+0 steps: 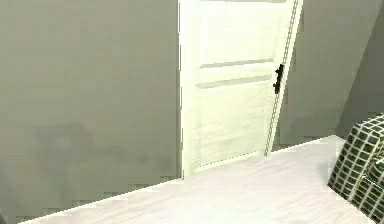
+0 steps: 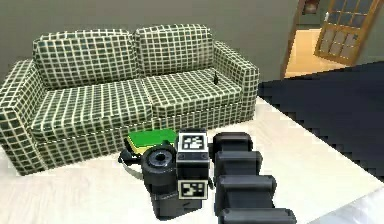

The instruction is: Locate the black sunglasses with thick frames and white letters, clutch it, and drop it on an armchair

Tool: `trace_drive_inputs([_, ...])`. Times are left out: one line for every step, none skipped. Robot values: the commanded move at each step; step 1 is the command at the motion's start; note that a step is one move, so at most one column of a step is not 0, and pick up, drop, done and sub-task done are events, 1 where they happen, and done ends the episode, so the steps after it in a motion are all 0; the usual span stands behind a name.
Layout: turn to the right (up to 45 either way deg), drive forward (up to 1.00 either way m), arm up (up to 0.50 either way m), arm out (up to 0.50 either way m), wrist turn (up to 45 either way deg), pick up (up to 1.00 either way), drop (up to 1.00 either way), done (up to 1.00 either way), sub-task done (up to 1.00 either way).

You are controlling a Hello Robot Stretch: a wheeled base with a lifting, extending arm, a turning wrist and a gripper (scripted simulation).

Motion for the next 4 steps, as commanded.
trace_drive_inputs([45.0,0.0,0.0,0.0,0.0,0.0,0.0,0.0,0.0])
trace_drive_inputs([3.0,0.0,0.0,0.0,0.0,0.0,0.0,0.0,0.0])
trace_drive_inputs([-45.0,0.0,0.0,0.0,0.0,0.0,0.0,0.0,0.0])
trace_drive_inputs([-45.0,0.0,0.0,0.0,0.0,0.0,0.0,0.0,0.0])
